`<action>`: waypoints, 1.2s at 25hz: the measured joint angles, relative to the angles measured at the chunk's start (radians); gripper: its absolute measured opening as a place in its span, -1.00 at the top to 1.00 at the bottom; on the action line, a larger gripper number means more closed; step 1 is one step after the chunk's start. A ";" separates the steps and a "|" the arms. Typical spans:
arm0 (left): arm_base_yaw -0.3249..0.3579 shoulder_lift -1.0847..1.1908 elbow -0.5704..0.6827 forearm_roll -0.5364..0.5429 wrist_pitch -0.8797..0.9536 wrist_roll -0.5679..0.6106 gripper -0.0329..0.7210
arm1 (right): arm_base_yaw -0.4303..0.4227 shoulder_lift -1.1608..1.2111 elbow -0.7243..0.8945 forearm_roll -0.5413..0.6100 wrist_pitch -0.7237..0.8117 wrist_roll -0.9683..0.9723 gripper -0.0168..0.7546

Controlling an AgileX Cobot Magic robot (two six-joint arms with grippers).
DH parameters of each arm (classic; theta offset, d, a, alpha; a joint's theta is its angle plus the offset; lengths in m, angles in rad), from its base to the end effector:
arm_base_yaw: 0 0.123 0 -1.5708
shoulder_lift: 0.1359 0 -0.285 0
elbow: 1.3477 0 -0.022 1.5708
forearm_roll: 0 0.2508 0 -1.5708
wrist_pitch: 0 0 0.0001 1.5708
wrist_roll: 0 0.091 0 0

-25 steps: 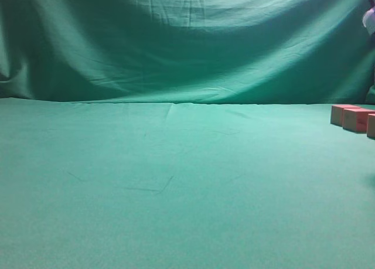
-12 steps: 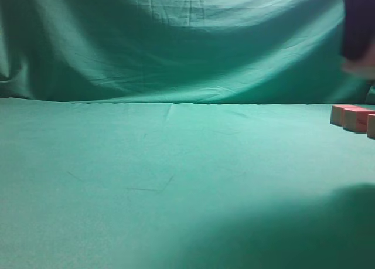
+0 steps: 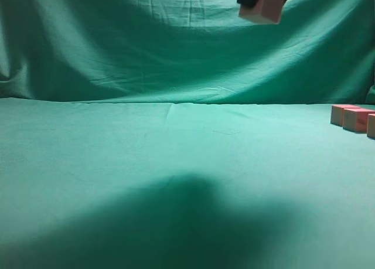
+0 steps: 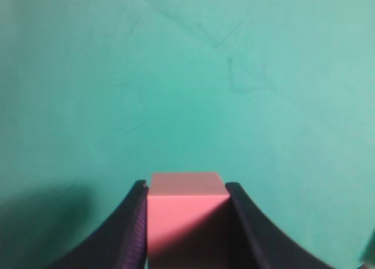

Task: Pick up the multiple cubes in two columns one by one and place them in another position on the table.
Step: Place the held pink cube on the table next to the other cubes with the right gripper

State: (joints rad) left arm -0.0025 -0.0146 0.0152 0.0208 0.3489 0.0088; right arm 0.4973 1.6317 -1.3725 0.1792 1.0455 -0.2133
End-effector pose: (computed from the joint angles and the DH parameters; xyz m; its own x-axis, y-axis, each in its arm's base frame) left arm 0.0529 0.0005 0.1774 -0.2593 0.0290 -0.9654 0.0030 0.9996 0.0292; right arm 0.2905 0.1737 0.2971 -0.7527 -0.5462 -0.3676 -0.6159 0.7814 0.1001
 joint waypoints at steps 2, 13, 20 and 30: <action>0.000 0.000 0.000 0.000 0.000 0.000 0.91 | 0.002 0.076 -0.095 -0.041 0.044 0.004 0.27; 0.000 0.000 0.000 0.000 0.000 0.000 0.91 | 0.028 0.400 -0.433 -0.108 0.105 -0.127 0.27; 0.000 0.000 0.000 0.000 0.000 0.000 0.91 | 0.037 0.478 -0.435 -0.118 0.108 -0.157 0.27; 0.000 0.000 0.000 0.000 0.000 0.000 0.91 | 0.037 0.491 -0.437 -0.137 0.106 -0.042 0.27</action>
State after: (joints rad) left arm -0.0025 -0.0146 0.0152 0.0208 0.3489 0.0088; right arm 0.5340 2.1226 -1.8094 0.0425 1.1520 -0.2551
